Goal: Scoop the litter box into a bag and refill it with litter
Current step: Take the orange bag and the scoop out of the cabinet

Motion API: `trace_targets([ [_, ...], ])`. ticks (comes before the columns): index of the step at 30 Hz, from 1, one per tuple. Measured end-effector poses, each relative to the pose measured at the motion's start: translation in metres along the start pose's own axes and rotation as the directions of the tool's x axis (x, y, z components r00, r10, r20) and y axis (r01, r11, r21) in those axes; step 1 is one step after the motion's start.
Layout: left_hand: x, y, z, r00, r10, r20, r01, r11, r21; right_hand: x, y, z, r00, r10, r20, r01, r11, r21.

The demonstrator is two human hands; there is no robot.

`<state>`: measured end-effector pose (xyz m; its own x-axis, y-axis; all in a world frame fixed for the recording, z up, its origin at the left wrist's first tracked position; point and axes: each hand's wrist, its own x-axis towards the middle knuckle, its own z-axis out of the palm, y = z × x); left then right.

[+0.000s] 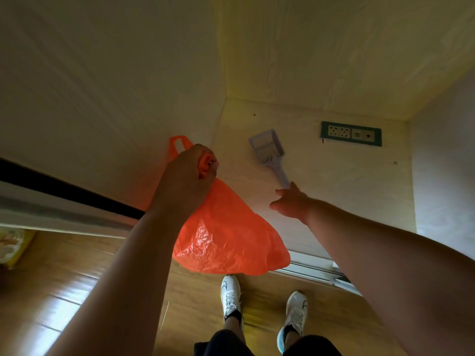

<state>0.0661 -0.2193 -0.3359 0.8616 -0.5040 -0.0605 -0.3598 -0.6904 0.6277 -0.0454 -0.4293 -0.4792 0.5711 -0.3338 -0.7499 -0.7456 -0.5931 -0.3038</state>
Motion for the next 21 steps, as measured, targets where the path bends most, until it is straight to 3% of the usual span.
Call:
trace_targets([
  [7, 0.009, 0.003, 0.013, 0.999, 0.031, 0.010, -0.031, 1.000, -0.003, 0.024, 0.004, 0.002, 0.999, 0.033, 0.003, -0.032, 0.979, -0.201],
  [11, 0.015, 0.003, 0.017, 0.998, 0.066, 0.014, -0.067, 0.997, 0.029, 0.029, 0.010, 0.009, 0.999, 0.042, 0.000, -0.041, 0.982, -0.186],
  [17, 0.016, 0.004, 0.019, 0.997, 0.078, 0.008, -0.079, 0.997, 0.012, 0.027, 0.014, 0.021, 0.975, 0.114, -0.189, -0.141, 0.980, -0.139],
  [21, 0.016, 0.005, 0.020, 0.998, 0.065, 0.025, -0.066, 0.998, 0.024, 0.033, 0.004, 0.028, 0.991, 0.080, -0.111, -0.098, 0.980, -0.175],
])
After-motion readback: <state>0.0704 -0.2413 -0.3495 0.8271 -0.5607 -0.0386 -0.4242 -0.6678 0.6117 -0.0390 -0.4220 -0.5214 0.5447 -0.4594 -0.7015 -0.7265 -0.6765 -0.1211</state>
